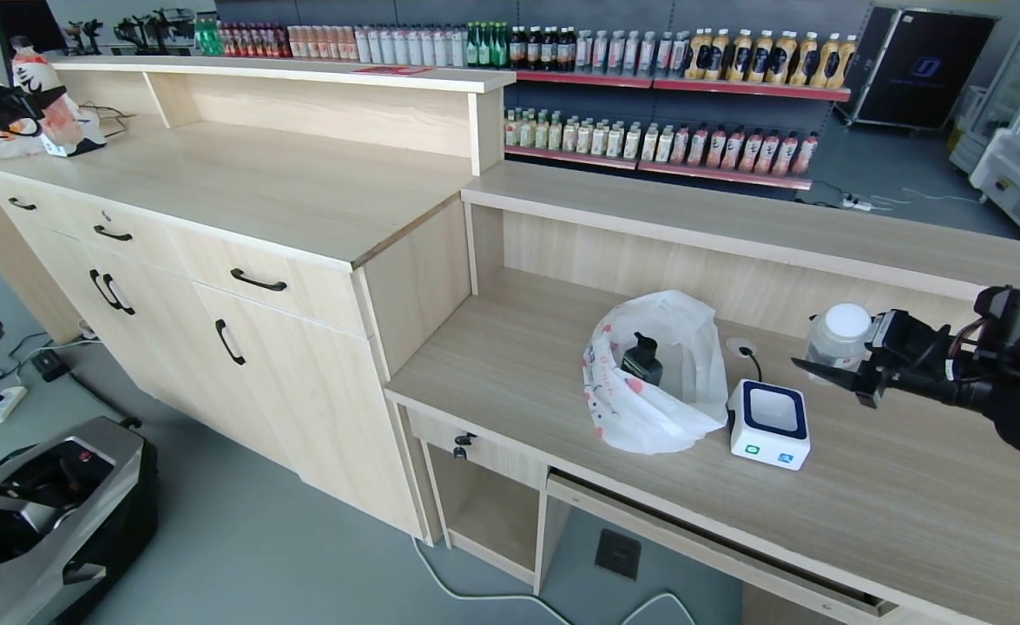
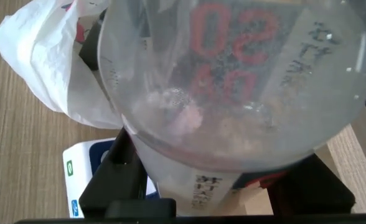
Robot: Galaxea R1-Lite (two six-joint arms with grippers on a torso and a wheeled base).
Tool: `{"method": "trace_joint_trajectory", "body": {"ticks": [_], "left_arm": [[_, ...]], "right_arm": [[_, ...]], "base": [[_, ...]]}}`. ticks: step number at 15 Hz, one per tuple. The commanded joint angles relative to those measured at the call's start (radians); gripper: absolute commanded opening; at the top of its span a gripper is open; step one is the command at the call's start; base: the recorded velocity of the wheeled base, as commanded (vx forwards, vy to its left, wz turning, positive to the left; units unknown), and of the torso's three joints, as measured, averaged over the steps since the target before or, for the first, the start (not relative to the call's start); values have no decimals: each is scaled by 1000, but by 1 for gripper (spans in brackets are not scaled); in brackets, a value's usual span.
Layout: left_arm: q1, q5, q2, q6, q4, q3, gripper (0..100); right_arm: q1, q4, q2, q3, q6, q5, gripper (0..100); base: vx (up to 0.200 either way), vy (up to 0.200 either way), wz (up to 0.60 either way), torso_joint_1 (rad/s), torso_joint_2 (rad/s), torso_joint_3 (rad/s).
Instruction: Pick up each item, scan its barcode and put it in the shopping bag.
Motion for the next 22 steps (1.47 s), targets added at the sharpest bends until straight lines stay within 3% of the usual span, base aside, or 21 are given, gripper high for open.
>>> {"method": "trace_joint_trajectory", "body": {"ticks": [1, 11, 22], "left_arm": [[0, 0, 0, 0, 0, 0, 100], [0, 0, 0, 0, 0, 0, 100], [0, 0, 0, 0, 0, 0, 100]], "right_arm": [[0, 3, 17, -13, -32, 25, 0], [12, -1, 126, -112, -72, 52, 0], [12, -23, 167, -124, -98, 51, 0]], "base": [[0, 0, 0, 0, 0, 0], [0, 0, 0, 0, 0, 0], [0, 0, 0, 0, 0, 0]]}}
